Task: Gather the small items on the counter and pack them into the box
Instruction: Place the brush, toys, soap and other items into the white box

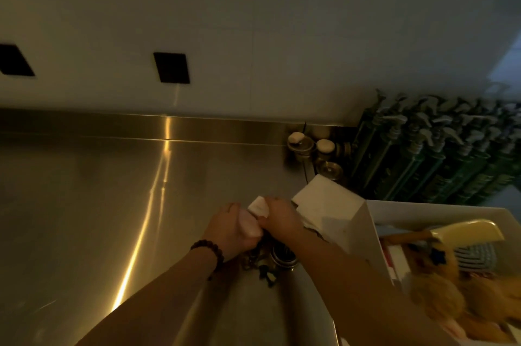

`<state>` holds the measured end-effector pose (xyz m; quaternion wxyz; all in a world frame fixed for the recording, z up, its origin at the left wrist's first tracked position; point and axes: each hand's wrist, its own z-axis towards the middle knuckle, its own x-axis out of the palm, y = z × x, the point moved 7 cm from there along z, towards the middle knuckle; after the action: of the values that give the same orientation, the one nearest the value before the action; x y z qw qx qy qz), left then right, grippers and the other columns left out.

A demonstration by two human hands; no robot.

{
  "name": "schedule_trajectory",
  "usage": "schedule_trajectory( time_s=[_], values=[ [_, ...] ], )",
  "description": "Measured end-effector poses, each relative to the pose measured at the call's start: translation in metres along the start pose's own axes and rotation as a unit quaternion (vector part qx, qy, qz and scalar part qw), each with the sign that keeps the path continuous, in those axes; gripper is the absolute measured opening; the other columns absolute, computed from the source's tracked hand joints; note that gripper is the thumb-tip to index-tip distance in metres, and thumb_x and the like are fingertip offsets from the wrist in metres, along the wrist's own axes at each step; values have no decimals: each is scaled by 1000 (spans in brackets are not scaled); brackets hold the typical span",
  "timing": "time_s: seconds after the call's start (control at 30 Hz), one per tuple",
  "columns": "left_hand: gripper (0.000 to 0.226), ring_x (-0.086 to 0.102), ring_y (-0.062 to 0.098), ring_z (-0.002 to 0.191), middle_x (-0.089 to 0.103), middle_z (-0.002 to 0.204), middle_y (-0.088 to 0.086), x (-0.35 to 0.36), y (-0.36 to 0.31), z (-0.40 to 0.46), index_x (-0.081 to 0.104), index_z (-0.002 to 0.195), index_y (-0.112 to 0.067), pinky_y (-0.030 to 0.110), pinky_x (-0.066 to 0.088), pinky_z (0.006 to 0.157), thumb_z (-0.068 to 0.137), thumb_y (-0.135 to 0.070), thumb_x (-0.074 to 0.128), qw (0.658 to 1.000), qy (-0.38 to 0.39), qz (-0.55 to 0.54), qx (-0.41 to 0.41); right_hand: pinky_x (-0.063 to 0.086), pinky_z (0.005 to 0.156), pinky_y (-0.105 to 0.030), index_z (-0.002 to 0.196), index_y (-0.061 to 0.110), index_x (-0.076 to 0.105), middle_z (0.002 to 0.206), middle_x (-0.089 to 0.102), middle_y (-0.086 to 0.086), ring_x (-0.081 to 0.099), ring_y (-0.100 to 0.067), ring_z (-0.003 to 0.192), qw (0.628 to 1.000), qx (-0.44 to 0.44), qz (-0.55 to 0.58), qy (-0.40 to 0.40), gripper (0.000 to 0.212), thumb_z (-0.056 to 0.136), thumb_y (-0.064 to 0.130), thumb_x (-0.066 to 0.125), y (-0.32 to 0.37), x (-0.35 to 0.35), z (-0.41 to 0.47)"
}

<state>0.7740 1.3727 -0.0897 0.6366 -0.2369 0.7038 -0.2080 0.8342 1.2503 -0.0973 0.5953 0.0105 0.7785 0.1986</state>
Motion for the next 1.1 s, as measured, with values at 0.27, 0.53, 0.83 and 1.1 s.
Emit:
schedule_trajectory(
  time_s=[0.27,0.53,0.83,1.1],
  values=[
    [97,45,20,117,41,135,0,-19,-55,12,30,138,-26,38,44,95,59,-54,78,996,-28,-80,-2,39,86,-29,133,19,51,127,53,-7,53,-22,110,986,-14,89,-140,56,82,35,67,-62,-112,-53],
    [97,39,17,122,38,137,0,9,-182,22,34,138,-19,32,36,98,60,-60,75,983,-31,-90,154,36,79,-24,133,19,52,110,43,1,47,-12,92,994,-4,1,-106,56,81,33,67,-189,-205,-126],
    [95,34,13,127,34,144,-3,49,-239,8,31,141,-23,26,30,98,63,-55,76,976,-30,-58,209,45,79,-25,128,25,46,122,54,3,52,-15,104,997,-10,-44,70,66,71,32,78,-241,-138,-147],
    [95,35,10,126,37,142,-4,58,-243,-6,32,140,-23,27,32,99,62,-55,77,976,-34,-56,207,48,81,-29,122,24,55,116,58,2,53,-15,101,988,-45,-80,127,60,69,35,80,-230,-119,-140]
  ],
)
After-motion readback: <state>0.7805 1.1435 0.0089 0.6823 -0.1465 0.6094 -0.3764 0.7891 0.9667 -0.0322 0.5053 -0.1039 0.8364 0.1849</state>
